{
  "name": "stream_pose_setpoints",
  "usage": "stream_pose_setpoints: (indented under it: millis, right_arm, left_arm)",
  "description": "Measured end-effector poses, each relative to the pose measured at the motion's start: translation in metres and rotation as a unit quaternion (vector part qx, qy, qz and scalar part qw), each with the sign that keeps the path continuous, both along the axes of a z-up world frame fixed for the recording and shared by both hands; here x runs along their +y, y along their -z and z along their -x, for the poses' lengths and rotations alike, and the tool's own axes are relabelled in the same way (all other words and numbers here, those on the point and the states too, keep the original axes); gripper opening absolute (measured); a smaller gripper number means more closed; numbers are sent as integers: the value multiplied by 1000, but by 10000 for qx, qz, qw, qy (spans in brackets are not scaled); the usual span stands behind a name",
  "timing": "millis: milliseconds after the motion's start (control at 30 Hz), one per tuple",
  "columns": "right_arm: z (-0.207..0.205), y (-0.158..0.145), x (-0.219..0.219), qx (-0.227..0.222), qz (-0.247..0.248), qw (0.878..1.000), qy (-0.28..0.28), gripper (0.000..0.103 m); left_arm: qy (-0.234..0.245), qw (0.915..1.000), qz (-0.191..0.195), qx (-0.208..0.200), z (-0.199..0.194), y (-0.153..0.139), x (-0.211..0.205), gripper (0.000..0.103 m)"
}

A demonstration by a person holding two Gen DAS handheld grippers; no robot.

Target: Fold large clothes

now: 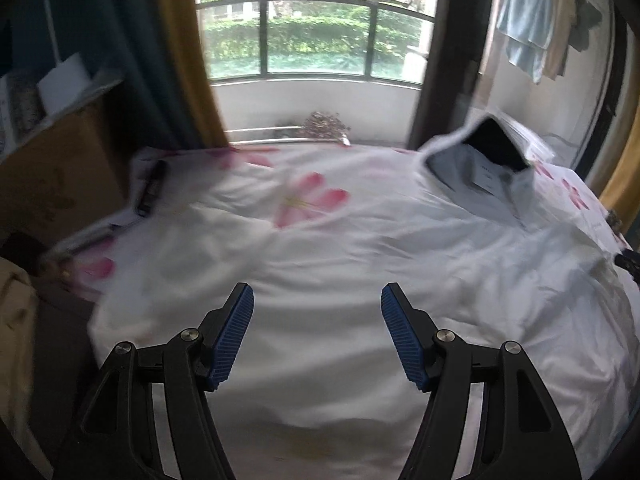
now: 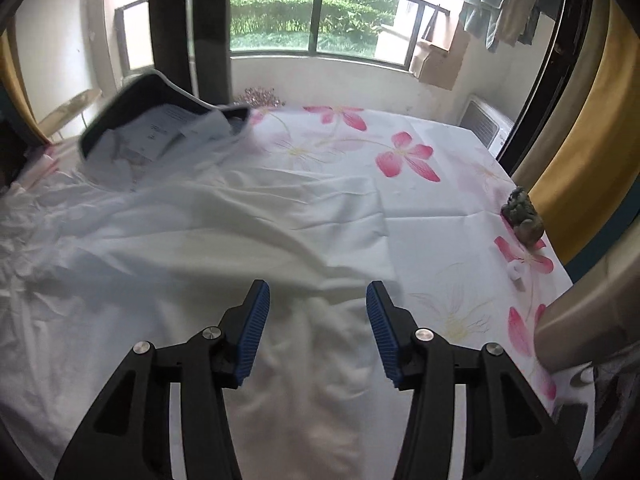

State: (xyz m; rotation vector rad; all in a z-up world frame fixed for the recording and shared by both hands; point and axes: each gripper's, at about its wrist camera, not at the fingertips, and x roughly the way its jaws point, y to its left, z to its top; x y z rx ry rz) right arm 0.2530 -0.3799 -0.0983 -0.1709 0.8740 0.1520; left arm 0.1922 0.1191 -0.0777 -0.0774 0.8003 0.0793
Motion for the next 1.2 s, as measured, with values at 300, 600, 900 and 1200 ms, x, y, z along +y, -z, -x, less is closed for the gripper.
stream_pose_setpoints:
  millis: [300, 600, 900, 1200]
  right_arm:
    - [20, -15, 58, -134, -359, 9989, -267, 50]
    - [17, -17, 90, -89, -177, 9987, -475, 50]
    - [12, -22, 89, -66, -113, 9992, -365, 50]
    - [13, -11, 75, -65, -323, 9989, -319, 50]
  left_arm:
    - [-184, 9998, 39, 20, -38, -3, 70, 70]
    - [-358, 9984, 244, 375, -81, 38, 100, 58]
    - [-218, 9990, -98, 382, -84, 42, 89, 3]
    - [-241, 9991, -71, -329, -67, -1, 74, 2]
